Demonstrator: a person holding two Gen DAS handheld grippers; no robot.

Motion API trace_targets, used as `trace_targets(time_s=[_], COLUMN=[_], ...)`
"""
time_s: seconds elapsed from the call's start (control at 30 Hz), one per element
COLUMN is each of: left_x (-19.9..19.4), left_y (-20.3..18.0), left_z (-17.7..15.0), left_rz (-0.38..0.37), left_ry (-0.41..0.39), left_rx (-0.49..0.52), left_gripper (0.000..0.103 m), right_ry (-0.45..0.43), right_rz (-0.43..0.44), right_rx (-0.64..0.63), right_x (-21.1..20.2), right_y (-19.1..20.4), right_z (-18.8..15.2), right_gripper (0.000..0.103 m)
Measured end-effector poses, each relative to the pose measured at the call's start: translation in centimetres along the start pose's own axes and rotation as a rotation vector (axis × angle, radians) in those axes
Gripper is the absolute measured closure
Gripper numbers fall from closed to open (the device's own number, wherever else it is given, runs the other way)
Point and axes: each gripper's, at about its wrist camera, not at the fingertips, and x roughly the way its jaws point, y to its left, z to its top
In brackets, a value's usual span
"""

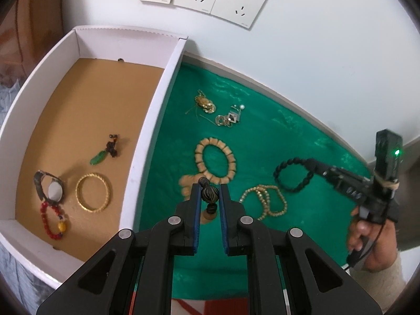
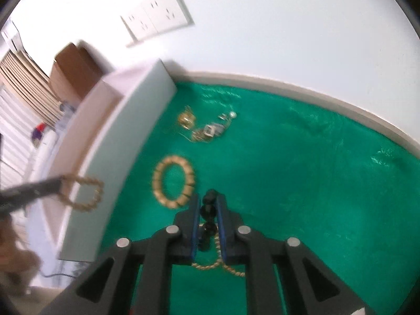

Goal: Organize jewelry
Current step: 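Carry wooden bracelet with left tool while right tool carries black bracelet into box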

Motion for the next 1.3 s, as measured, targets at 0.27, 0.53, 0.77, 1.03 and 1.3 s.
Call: trace_targets(time_s=[0.27, 0.53, 0.77, 1.03, 1.3], left_x=[-4.2, -9.9, -13.2, -10.7, -7.3], left_y=[0.3, 4.2, 11.3, 17.0, 18.8], left_z=[0.3, -0.2, -1.3, -3.2, -4.0], left_rz=[-0.029, -0.008, 0.120, 0.193, 0.221], left_ry=[-0.058, -0.142, -0.189, -0.137, -0.077], left_rx=[-0.027, -0.099, -0.215, -0.304, -0.327], left_gripper=[0.092, 0.092, 0.092, 0.092, 0.092], right_ry=[0.004, -0.003, 0.009, 0.101, 0.173], right_rz=[0.172, 0.269, 0.394, 0.447, 0.405], right_rx=[0.046, -0.083, -0.201, -0.328, -0.372], right_x=[-4.0, -5.2, -4.1, 1.2, 7.1], right_y=[0.6, 7.8, 16.1, 24.3, 28.0], right_z=[3.1, 5.1, 6.4, 5.6, 3.9], right_gripper=[0.090, 0.090, 0.090, 0.090, 0.090])
